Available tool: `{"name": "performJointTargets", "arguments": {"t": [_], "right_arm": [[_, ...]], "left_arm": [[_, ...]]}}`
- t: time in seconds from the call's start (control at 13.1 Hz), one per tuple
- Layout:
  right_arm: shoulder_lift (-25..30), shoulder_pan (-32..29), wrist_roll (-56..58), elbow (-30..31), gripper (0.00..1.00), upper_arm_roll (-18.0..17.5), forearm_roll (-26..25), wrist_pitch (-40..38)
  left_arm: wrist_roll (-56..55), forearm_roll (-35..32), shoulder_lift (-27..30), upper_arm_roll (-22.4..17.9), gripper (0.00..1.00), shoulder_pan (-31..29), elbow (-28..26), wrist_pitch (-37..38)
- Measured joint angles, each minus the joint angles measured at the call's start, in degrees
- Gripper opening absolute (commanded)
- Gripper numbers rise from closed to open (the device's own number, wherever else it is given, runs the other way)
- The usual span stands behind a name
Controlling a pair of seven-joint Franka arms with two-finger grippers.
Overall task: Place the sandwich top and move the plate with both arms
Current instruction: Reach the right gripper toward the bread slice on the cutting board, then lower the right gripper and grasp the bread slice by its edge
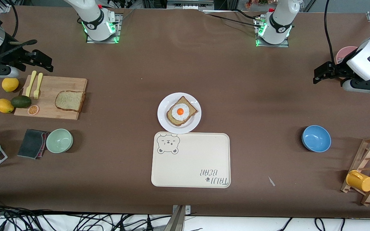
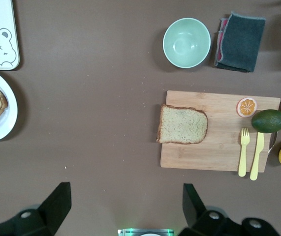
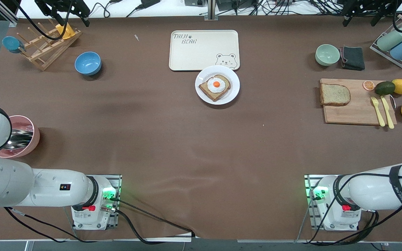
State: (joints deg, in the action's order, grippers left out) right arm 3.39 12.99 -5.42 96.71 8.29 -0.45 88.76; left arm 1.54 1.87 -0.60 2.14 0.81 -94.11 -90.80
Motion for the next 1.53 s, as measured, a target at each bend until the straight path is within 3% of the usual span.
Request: {"name": "performJointTargets", "arguments": {"t": [1.22,1.53], "right_arm": [[-1.4,0.2,-1.6,0.2,1.0,-0.6,0.0,2.3],[-3.6,0.8,-3.2,9.1,1.0,-1.6,-2.1,12.8]], "left_arm": [[0.0,0.0,0.0,0.0,1.0,0.0,0.0,0.0],[0.0,0.0,0.0,0.0,1.0,0.0,0.0,0.0]]}}
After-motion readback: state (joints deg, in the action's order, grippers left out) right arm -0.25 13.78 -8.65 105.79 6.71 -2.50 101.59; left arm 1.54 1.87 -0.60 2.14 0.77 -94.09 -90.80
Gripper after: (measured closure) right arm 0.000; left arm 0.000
